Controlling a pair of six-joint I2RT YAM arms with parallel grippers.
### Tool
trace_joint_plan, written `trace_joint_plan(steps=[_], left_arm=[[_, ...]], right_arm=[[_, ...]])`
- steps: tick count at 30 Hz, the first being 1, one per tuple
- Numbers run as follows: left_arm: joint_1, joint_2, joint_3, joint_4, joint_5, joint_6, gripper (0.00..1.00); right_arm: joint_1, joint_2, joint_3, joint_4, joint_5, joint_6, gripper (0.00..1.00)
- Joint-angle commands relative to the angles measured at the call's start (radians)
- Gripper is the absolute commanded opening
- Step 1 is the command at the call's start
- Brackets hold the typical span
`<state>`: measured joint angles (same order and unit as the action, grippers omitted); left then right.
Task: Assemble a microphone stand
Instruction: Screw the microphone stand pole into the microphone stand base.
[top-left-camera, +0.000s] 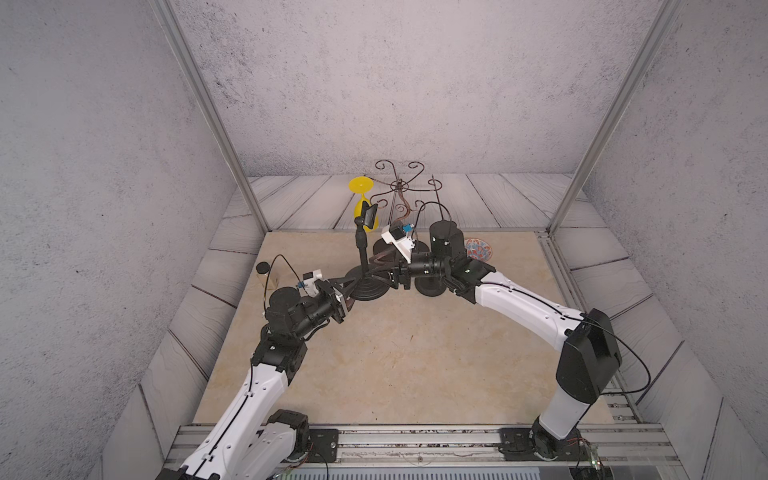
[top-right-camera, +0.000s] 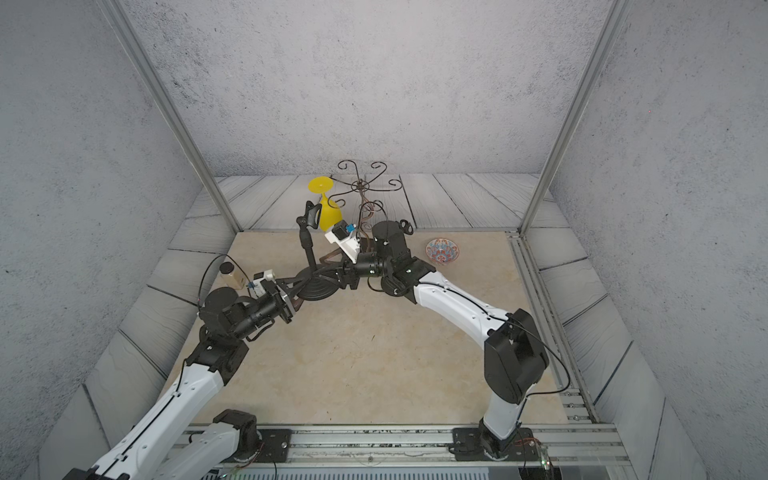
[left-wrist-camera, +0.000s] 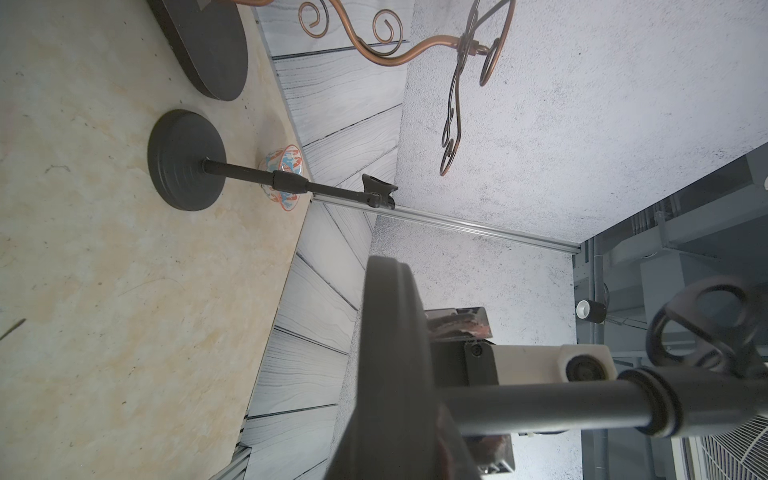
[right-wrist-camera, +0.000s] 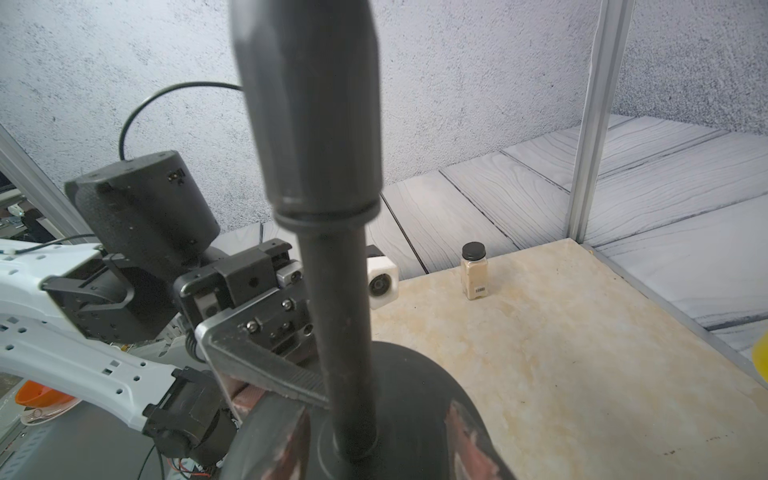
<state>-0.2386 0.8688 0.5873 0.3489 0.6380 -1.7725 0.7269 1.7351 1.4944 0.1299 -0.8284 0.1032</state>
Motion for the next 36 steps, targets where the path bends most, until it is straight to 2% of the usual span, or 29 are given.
trace_joint_plan(steps=[1,7,9,11,14,15,17,19,20,22,23,25,28,29,30,31,33,36], left_arm=[[-0.004,-0.010,0.048,0.115,0.020,0.006,0.00],[-0.004,-0.004,0.054,0.107,0.025,0.014,0.00],[-0.004,-0.003,0.054,0.108,0.024,0.015,0.00],[-0.004,-0.004,0.053,0.106,0.023,0.017,0.00],[-0.004,-0.004,0.052,0.103,0.024,0.019,0.00],[-0.004,-0.004,0.052,0.102,0.023,0.019,0.00],[-0.005,-0.002,0.052,0.098,0.025,0.021,0.00],[-0.004,-0.004,0.052,0.094,0.023,0.026,0.00],[-0.004,-0.006,0.053,0.091,0.022,0.026,0.00],[-0.004,-0.008,0.051,0.088,0.022,0.030,0.00],[-0.004,-0.008,0.050,0.086,0.022,0.031,0.00],[-0.004,-0.007,0.045,0.086,0.023,0.030,0.00],[-0.005,-0.007,0.040,0.088,0.023,0.026,0.00],[-0.004,-0.007,0.040,0.090,0.023,0.025,0.00],[-0.004,-0.007,0.042,0.090,0.024,0.025,0.00],[-0.004,-0.006,0.043,0.090,0.024,0.027,0.00],[-0.004,-0.005,0.043,0.090,0.022,0.028,0.00],[-0.004,-0.005,0.042,0.084,0.019,0.029,0.00]], right_arm=[[-0.003,0.046,0.034,0.022,-0.052,0.028,0.43],[0.011,0.057,0.030,0.044,-0.055,0.071,0.17],[0.026,0.045,0.013,0.030,-0.008,0.064,0.10],[0.045,0.021,-0.027,0.039,0.099,0.069,0.01],[0.105,-0.048,-0.130,0.075,0.373,0.106,0.00],[0.144,-0.073,-0.172,0.110,0.504,0.123,0.00],[0.243,-0.103,-0.232,0.151,0.839,0.152,0.00],[0.370,-0.094,-0.234,0.157,1.330,0.229,0.00],[0.415,-0.072,-0.216,0.157,1.493,0.260,0.00],[0.484,-0.010,-0.131,0.120,1.703,0.306,0.00],[0.508,0.015,-0.091,0.086,1.742,0.325,0.00],[0.531,0.045,-0.024,0.051,1.730,0.354,0.00],[0.530,0.012,-0.083,0.160,1.586,0.301,0.01],[0.528,-0.010,-0.125,0.219,1.530,0.240,0.12],[0.523,-0.048,-0.181,0.282,1.452,0.164,0.37],[0.516,-0.091,-0.236,0.328,1.371,0.099,0.53],[0.488,-0.177,-0.317,0.338,1.224,0.033,0.67],[0.402,-0.294,-0.366,0.249,0.999,0.019,0.79]])
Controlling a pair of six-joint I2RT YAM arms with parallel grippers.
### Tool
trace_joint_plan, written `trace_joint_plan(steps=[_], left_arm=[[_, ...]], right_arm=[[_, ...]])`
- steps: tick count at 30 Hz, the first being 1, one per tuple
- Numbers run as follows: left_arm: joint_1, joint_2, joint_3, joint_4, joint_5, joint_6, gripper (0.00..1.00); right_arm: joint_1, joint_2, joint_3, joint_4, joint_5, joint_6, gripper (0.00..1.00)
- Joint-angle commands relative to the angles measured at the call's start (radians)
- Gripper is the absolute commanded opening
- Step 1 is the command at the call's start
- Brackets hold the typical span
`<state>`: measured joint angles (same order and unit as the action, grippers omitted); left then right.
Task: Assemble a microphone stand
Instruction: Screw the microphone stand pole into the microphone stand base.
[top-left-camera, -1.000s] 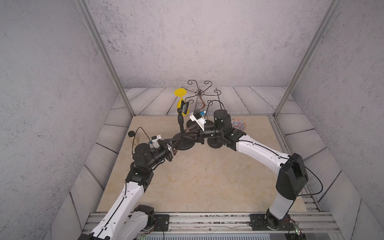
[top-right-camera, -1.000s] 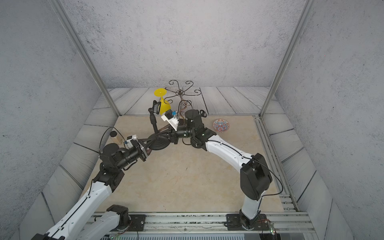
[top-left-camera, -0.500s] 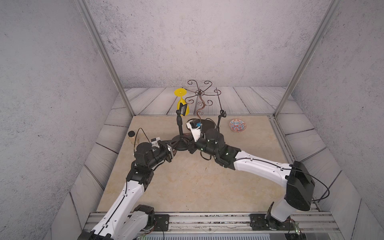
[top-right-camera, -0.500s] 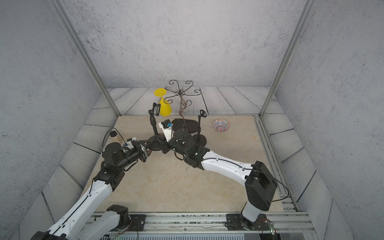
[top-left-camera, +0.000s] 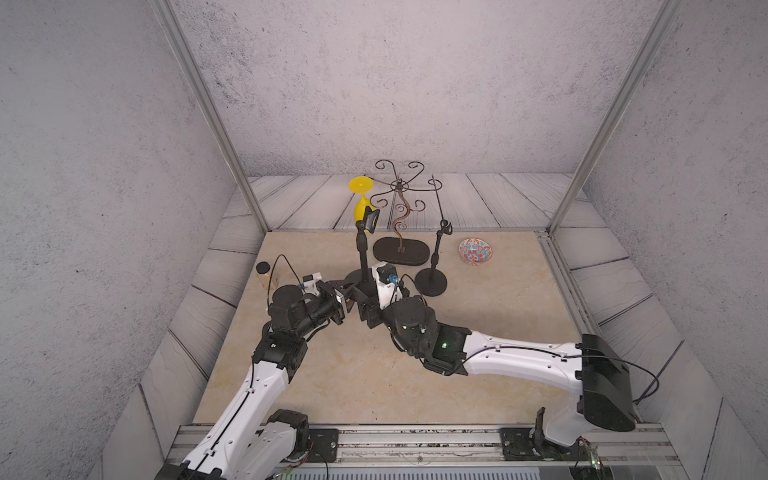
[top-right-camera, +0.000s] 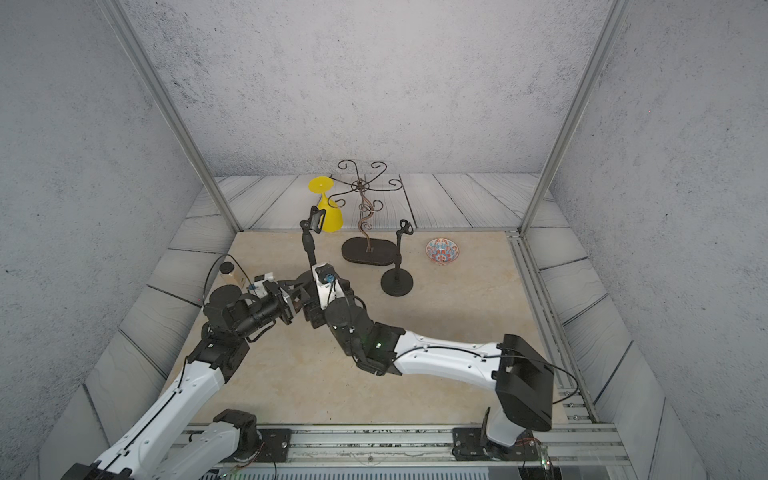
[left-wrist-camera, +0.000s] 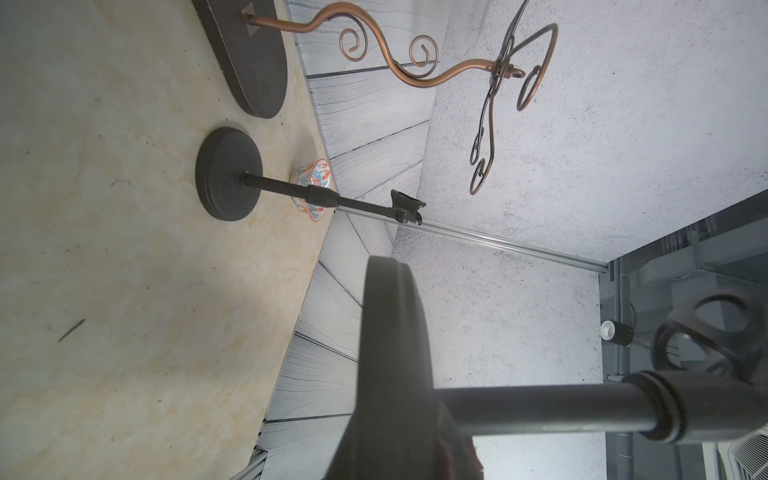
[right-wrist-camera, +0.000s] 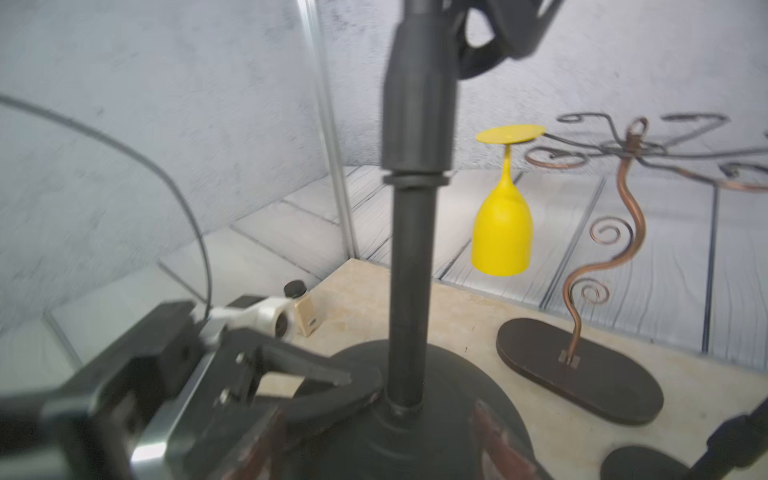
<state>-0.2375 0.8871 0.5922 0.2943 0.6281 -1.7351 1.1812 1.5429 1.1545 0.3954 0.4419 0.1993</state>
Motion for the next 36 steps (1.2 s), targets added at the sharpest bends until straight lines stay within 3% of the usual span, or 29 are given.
trace_joint_plan(steps=[1,4,9,13,16,23,32,34,36], left_arm=[[-0.005,-0.025,0.035,0.138,0.028,-0.007,0.00],[-0.005,-0.025,0.035,0.135,0.027,-0.007,0.00],[-0.005,-0.025,0.038,0.135,0.028,-0.007,0.00],[-0.005,-0.023,0.043,0.137,0.033,-0.007,0.00],[-0.005,-0.022,0.042,0.138,0.032,-0.009,0.00],[-0.006,-0.017,0.044,0.139,0.033,-0.010,0.00],[-0.005,-0.017,0.049,0.142,0.029,-0.010,0.00],[-0.005,-0.017,0.049,0.140,0.028,-0.008,0.00],[-0.005,-0.021,0.046,0.138,0.026,-0.008,0.00]], right_arm=[[-0.091,-0.128,-0.039,-0.038,-0.364,-0.083,0.81],[-0.213,-0.160,-0.050,-0.074,-0.630,-0.079,0.84],[-0.369,-0.103,-0.005,-0.072,-0.944,-0.084,0.83],[-0.428,-0.005,0.102,-0.113,-1.193,-0.098,0.78],[-0.437,0.072,0.204,-0.207,-1.299,-0.134,0.72],[-0.442,0.192,0.338,-0.316,-1.319,-0.199,0.63],[-0.440,0.233,0.355,-0.228,-1.246,-0.106,0.14],[-0.431,0.219,0.318,-0.184,-1.175,-0.044,0.02],[-0.401,0.180,0.242,-0.133,-1.031,-0.009,0.00]])
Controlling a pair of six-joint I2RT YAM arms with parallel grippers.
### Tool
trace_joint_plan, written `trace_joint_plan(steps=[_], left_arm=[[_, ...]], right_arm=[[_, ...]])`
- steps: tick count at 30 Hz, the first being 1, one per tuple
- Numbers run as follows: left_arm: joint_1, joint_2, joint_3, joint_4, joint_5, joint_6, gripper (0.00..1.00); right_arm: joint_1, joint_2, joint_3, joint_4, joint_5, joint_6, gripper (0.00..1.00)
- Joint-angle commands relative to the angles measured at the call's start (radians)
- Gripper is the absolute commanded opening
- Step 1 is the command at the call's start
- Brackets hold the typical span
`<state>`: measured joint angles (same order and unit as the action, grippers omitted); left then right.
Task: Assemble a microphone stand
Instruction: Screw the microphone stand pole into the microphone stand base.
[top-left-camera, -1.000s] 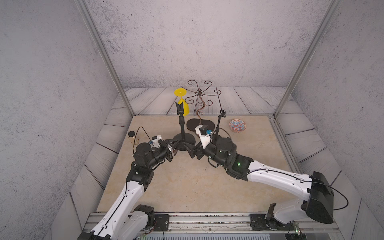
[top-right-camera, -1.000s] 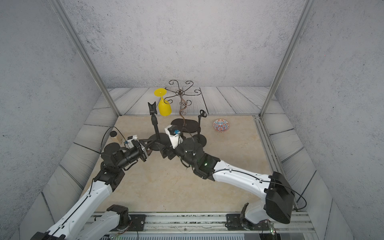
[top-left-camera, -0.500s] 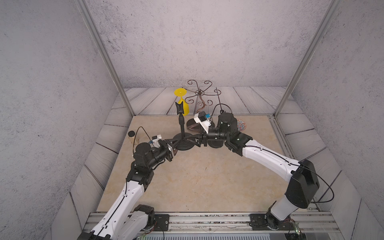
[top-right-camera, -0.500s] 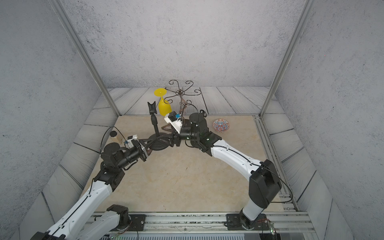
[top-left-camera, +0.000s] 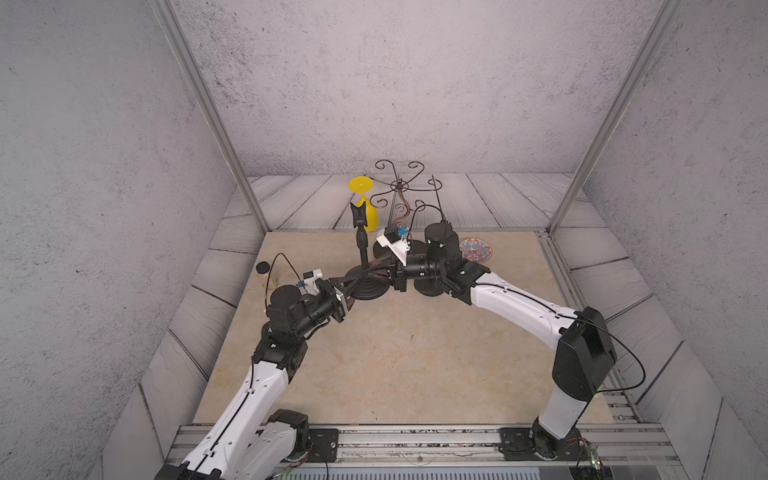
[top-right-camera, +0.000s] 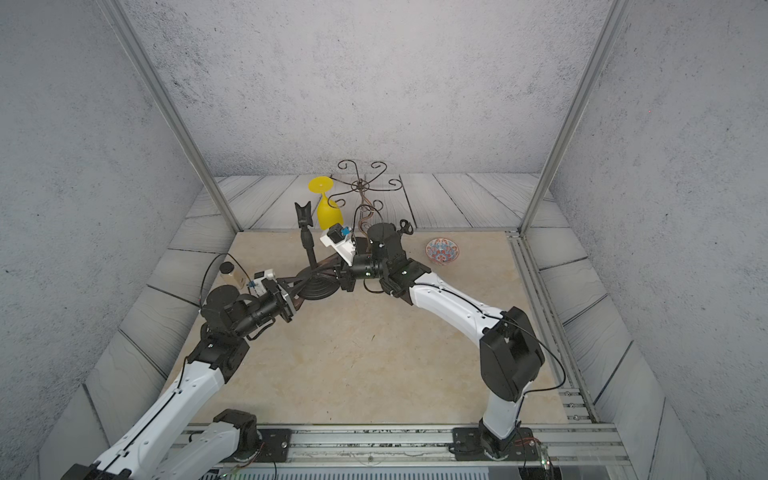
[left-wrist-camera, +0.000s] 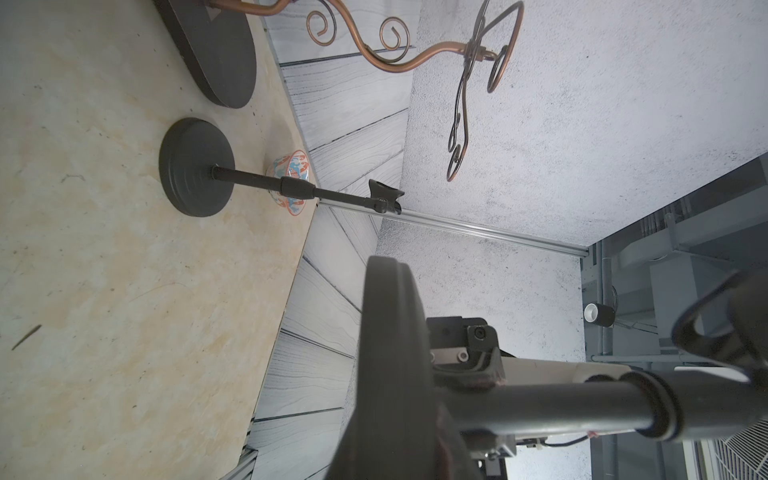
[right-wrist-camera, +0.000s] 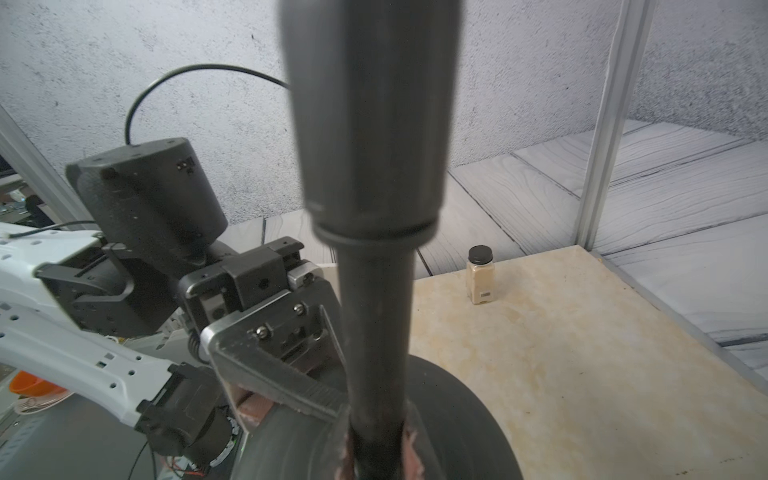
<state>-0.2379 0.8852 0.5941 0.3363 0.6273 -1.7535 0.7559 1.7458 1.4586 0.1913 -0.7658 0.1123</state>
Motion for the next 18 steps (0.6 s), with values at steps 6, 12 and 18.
trace_joint_plan(steps=[6,12,18], left_arm=[[-0.003,-0.017,0.039,0.089,0.023,0.018,0.00],[-0.003,-0.020,0.033,0.082,0.019,0.021,0.00],[-0.003,-0.018,0.032,0.081,0.018,0.021,0.00]], right_arm=[[0.272,-0.100,-0.242,0.177,1.046,0.122,0.00],[0.386,-0.020,-0.157,0.158,1.456,0.275,0.00],[0.381,-0.124,-0.251,0.298,1.168,0.135,0.34]])
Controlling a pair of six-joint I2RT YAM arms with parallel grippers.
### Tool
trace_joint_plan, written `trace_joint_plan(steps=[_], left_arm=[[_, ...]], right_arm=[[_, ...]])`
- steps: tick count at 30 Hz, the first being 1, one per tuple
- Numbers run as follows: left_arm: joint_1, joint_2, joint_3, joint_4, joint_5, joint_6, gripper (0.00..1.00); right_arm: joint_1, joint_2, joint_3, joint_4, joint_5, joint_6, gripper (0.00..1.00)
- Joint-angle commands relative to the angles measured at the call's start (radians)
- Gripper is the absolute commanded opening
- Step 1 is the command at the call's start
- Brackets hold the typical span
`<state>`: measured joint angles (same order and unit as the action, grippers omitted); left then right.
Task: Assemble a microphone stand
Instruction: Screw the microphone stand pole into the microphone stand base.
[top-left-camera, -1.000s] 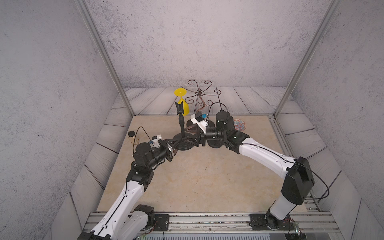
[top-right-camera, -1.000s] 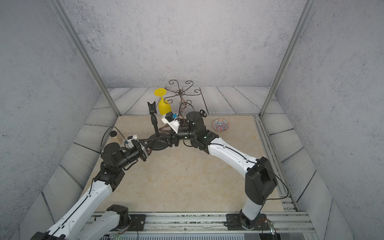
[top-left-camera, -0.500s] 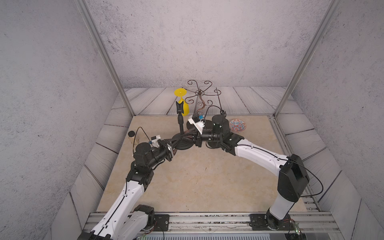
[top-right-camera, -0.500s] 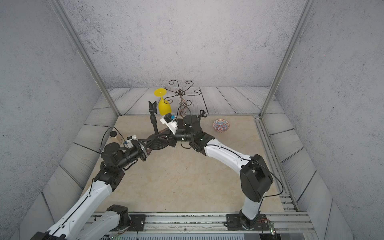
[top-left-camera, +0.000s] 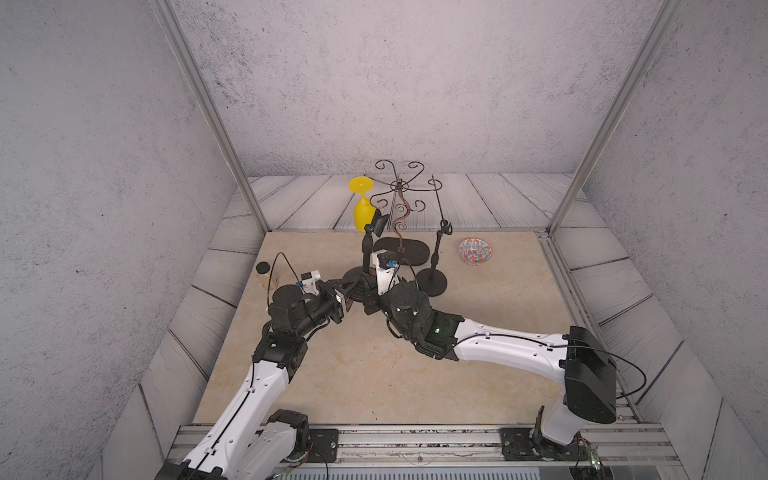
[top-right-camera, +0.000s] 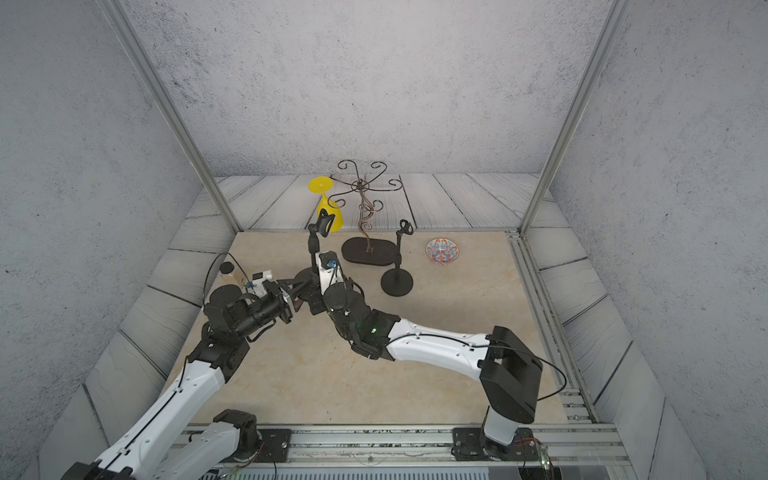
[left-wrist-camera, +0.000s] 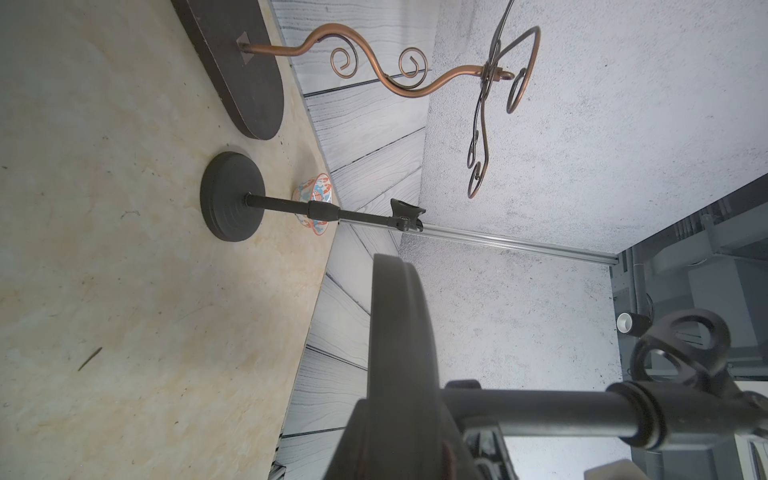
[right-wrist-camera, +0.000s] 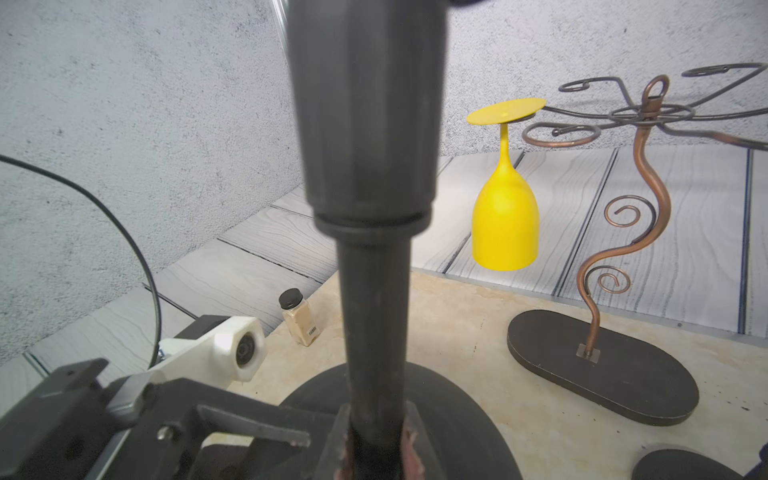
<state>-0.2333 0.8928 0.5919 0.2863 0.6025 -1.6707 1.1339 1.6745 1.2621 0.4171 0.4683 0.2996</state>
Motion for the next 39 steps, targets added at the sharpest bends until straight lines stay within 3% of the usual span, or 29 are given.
trace_joint_plan(steps=[1,4,7,11,14,19,23,31,36,39], left_arm=[[-0.008,-0.028,0.034,0.130,0.042,-0.062,0.00],[-0.007,-0.029,0.031,0.129,0.040,-0.063,0.00],[-0.006,-0.030,0.026,0.131,0.041,-0.063,0.00],[-0.006,-0.032,0.025,0.133,0.040,-0.064,0.00],[-0.006,-0.034,0.025,0.134,0.040,-0.067,0.00],[-0.006,-0.038,0.026,0.140,0.040,-0.070,0.00],[-0.006,-0.038,0.028,0.144,0.040,-0.073,0.00],[-0.005,-0.038,0.031,0.150,0.040,-0.080,0.00],[-0.005,-0.038,0.031,0.151,0.041,-0.079,0.00],[-0.005,-0.038,0.031,0.150,0.042,-0.080,0.00]], right_arm=[[-0.003,-0.085,-0.087,0.090,-0.109,-0.077,0.44],[-0.048,-0.172,-0.150,0.075,-0.283,-0.120,0.66],[-0.116,-0.226,-0.140,-0.046,-0.515,-0.154,0.82],[-0.189,-0.237,-0.113,-0.136,-0.730,-0.247,0.84],[-0.272,-0.209,-0.082,-0.125,-0.928,-0.237,0.83],[-0.366,-0.099,0.034,-0.143,-1.188,-0.206,0.77],[-0.396,0.001,0.157,-0.203,-1.305,-0.202,0.69],[-0.398,0.120,0.275,-0.219,-1.372,-0.173,0.53],[-0.395,0.159,0.306,-0.208,-1.381,-0.122,0.27],[-0.385,0.148,0.273,-0.182,-1.282,-0.072,0.14]])
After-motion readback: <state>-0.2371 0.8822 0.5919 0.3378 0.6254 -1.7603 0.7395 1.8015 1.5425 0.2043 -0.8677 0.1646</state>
